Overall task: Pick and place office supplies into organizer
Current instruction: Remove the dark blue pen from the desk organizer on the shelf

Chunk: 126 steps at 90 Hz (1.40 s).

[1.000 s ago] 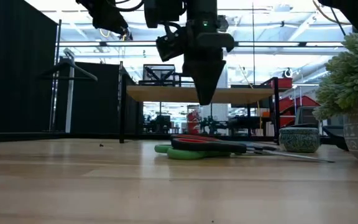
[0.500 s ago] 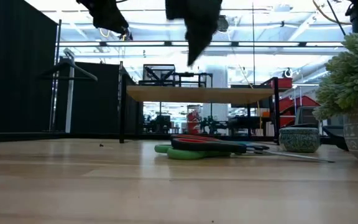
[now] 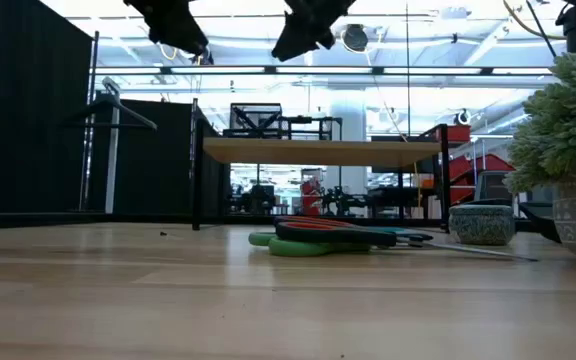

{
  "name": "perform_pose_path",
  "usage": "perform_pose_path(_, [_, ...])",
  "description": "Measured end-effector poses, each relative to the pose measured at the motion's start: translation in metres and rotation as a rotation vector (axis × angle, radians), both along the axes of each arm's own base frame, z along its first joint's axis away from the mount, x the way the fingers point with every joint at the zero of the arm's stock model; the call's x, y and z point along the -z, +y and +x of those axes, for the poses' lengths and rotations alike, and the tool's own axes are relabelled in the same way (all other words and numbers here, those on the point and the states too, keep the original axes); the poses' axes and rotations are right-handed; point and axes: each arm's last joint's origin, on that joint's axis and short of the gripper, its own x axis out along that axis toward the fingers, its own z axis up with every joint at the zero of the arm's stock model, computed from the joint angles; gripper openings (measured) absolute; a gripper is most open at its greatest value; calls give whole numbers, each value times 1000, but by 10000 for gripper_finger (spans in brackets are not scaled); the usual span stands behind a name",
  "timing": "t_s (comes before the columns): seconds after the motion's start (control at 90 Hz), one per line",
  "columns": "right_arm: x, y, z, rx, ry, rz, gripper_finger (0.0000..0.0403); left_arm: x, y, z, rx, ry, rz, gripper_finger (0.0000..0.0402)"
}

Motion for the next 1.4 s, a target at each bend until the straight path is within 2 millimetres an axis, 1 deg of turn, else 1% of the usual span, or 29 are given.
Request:
perform_pose_path(0.1, [-2,-14,-3,42,-40,-1,169,0,2,2,-3,-6,5,249])
perform_pose_path(0.278, [-2,-25,-12,83,-32,21,169,7,12,14,-19,-12,-24,249])
perform_pose_path(0.489, [-20,-26,-32,111,-56,17,169,14,33,37,-45,-26,-64,249])
perform_pose_path(0.667, [-23,-28,-44,129,-27,37,169,12,50,57,-43,-25,-65,249])
perform_pose_path(0.878, [-13,-42,-51,170,15,58,169,8,70,86,-20,-20,-64,249])
perform_pose_path(1.011, [-8,-50,-53,175,9,50,169,16,80,106,-5,8,-88,240])
perform_pose_path(1.111, [2,-57,-54,167,22,51,169,23,83,113,2,43,-116,218])
perform_pose_path(1.222, [13,-63,-55,172,45,51,169,27,82,116,17,70,-117,184])
perform_pose_path(1.4, [30,-65,-53,173,64,65,169,30,86,119,29,96,-65,139])
